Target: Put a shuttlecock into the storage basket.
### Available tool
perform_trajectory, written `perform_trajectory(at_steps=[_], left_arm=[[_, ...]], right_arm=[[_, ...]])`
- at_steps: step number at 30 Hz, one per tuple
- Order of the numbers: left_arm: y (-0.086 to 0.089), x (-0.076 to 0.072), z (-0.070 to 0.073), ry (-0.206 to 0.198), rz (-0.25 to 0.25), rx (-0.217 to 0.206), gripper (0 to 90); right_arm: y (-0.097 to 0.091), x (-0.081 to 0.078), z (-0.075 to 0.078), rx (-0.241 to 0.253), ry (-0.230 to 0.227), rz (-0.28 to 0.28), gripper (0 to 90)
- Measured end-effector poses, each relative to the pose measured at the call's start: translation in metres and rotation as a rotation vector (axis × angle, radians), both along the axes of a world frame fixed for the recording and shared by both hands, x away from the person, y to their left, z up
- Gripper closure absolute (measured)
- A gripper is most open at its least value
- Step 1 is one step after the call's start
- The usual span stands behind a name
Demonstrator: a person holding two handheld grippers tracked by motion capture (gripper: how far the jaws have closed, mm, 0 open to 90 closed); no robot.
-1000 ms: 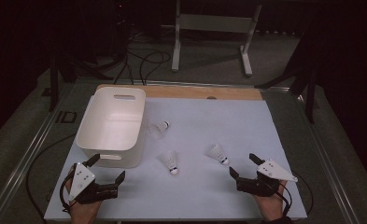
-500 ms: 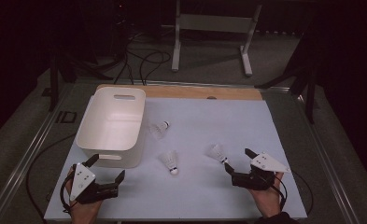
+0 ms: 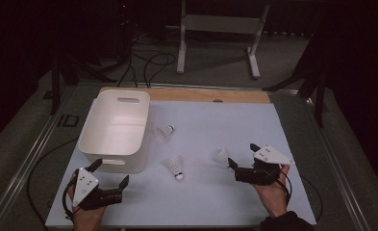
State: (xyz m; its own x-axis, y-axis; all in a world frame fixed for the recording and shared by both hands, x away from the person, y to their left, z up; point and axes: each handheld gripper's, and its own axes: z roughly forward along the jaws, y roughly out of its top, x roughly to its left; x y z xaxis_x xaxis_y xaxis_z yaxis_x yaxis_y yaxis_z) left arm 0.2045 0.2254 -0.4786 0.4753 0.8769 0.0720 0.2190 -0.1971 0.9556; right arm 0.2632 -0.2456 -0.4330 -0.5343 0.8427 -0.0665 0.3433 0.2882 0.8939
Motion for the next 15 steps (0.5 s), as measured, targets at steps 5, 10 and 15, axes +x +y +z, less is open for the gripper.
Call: perform_trajectory(at_steps=[5, 10, 15], left_arm=[[0.0, 0.0, -0.001, 0.014, 0.004, 0.013, 0.0], [0.0, 0.0, -0.001, 0.017, 0.0, 0.009, 0.0], [-0.001, 0.001, -0.002, 0.023, -0.004, 0.007, 0.0]], right_arm=[[0.001, 0.009, 0.002, -0.004, 0.022, -0.018, 8.9], [0.004, 0.017, 0.002, -0.005, 0.028, -0.022, 8.9], [0.004, 0.022, 0.005, 0.01, 0.031, -0.035, 8.9]])
